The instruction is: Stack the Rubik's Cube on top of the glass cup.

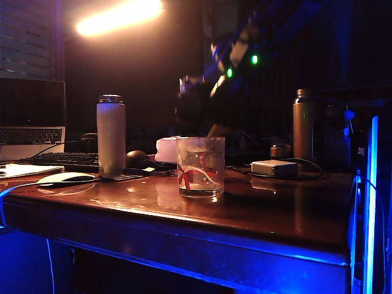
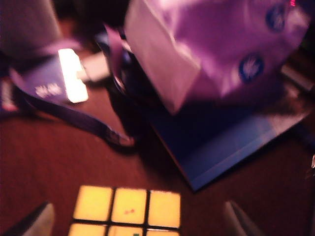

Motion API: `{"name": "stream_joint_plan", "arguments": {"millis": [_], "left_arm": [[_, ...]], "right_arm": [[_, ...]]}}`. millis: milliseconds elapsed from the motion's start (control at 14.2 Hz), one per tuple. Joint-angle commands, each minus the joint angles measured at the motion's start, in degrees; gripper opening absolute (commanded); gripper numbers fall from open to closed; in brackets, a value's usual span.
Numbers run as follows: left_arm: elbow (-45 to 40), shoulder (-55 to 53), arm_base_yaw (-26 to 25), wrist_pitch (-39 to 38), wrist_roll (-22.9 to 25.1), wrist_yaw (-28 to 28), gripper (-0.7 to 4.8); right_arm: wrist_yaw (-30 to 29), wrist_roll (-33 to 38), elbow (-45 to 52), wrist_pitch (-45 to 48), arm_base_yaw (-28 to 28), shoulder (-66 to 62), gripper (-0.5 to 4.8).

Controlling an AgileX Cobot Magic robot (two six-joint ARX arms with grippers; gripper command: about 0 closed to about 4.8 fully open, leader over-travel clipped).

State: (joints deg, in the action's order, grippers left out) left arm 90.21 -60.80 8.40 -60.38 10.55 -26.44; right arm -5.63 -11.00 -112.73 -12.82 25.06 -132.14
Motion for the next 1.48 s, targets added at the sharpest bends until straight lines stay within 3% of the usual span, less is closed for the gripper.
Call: {"name": "stream_joint_plan", "arguments": {"millis": [70,916,1057,1480], "left_arm": [[0.24,0.11,-0.02,-0.20,0.02,-0.15,-0.03],[0.24,0.11,-0.02,-1.33,0.02,-0.17,-0.03],[0.24,0.13,-0.02,-2.10,0.13,-0.17,-0.03],[0.24,0.11,-0.02,-2.14,0.20,-0.17,-0.03]], "right_arm": [[-0.87,0.04,-0.48,1.18,0.28,-2.10,4.79],[-0.35,0.09,-0.79,4.09,0.33,-5.44,4.79],[3.04,-0.11,-0.83,4.55,0.33,-5.44,4.79],[4.63,2.32,-1.09,8.83,-0.15,-5.46,4.79]]}}
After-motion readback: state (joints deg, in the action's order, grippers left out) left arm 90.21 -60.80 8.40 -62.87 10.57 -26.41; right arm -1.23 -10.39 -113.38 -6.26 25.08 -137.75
